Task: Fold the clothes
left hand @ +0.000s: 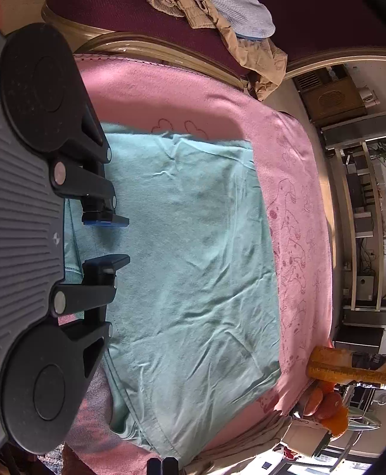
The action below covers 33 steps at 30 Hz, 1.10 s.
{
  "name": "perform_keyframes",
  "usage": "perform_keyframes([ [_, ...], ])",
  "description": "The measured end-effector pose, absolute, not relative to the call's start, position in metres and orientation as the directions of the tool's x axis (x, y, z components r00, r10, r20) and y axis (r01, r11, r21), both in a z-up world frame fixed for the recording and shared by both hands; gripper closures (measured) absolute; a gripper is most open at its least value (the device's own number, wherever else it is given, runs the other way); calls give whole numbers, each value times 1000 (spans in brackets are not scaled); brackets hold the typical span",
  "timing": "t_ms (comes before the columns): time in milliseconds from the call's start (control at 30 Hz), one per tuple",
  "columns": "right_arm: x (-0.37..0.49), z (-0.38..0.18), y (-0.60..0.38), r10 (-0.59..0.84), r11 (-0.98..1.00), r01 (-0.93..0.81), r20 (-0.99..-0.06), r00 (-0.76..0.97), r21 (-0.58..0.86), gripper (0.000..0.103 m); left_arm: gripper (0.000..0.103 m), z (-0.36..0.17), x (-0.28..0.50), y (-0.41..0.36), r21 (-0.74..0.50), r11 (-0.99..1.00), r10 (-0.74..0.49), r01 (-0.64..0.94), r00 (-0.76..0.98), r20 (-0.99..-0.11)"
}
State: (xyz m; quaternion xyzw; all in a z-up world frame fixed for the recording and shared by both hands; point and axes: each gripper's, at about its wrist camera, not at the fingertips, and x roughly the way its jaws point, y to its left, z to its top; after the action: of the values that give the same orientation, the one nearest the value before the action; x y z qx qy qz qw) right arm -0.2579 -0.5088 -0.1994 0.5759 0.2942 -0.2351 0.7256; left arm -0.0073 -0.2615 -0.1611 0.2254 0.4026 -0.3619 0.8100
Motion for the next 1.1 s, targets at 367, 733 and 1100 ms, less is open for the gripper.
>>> perform_keyframes([
  [367, -238, -227, -492, 60, 32, 602, -603, 796, 798, 67, 78, -169, 0, -262, 74, 652, -376, 755, 407, -832],
  [733, -234, -238, -486, -143, -81, 517, -523, 840, 852, 67, 76, -169, 3, -259, 69, 655, -372, 752, 401, -837],
  [1100, -226, -237, -503, -343, -40, 622, -596, 726, 782, 89, 76, -170, 5, -256, 63, 649, -375, 758, 391, -841],
])
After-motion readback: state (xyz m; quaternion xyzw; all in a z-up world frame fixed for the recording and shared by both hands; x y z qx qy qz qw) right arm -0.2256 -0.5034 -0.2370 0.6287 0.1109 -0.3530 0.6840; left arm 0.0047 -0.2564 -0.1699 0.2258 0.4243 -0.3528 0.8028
